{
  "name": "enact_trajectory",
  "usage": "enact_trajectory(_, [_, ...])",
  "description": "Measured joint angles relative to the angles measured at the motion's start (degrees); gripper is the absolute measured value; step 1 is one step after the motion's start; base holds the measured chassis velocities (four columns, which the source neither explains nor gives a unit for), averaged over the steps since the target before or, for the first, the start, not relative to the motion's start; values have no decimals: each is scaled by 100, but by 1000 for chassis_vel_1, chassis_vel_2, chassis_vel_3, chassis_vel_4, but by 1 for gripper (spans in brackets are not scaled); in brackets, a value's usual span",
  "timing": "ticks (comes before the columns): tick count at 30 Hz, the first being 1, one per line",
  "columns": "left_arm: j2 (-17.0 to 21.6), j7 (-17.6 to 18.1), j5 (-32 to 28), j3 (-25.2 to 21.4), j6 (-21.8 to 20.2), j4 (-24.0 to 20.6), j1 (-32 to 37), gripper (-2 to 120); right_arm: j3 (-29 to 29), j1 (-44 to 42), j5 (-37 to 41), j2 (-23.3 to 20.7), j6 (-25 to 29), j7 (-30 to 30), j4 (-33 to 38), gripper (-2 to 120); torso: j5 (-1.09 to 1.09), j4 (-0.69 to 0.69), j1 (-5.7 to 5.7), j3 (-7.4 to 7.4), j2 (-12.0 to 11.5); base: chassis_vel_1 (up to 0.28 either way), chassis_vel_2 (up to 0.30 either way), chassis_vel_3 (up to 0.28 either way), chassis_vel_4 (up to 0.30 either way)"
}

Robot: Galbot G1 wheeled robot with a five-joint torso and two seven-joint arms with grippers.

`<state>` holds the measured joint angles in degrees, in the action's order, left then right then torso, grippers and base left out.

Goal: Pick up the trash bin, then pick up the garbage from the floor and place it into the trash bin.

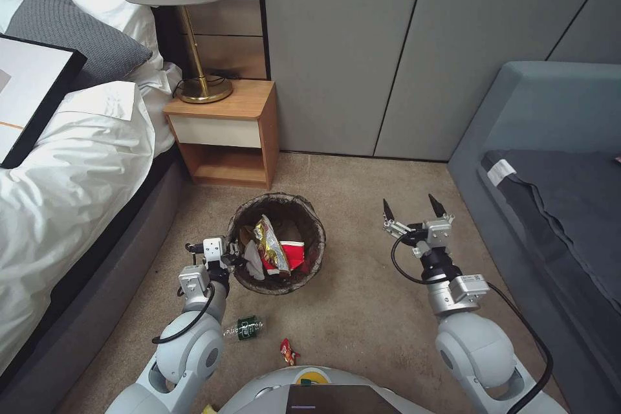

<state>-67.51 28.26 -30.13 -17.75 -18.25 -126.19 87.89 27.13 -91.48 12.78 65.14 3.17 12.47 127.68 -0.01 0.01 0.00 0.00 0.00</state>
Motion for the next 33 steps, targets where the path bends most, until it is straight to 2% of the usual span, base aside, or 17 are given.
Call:
enact_trajectory(9, [-75, -10, 45, 1, 0, 33, 13, 4, -33, -26, 127, 86, 184, -352, -57, 100, 0, 0, 0, 0, 0, 0, 0, 0, 0])
enact_trajectory(33, [-101, 31, -95, -46, 19, -1, 49, 4, -181, 113, 120, 237, 125, -268, -161, 100, 1, -1, 0, 0, 0, 0, 0, 0, 0])
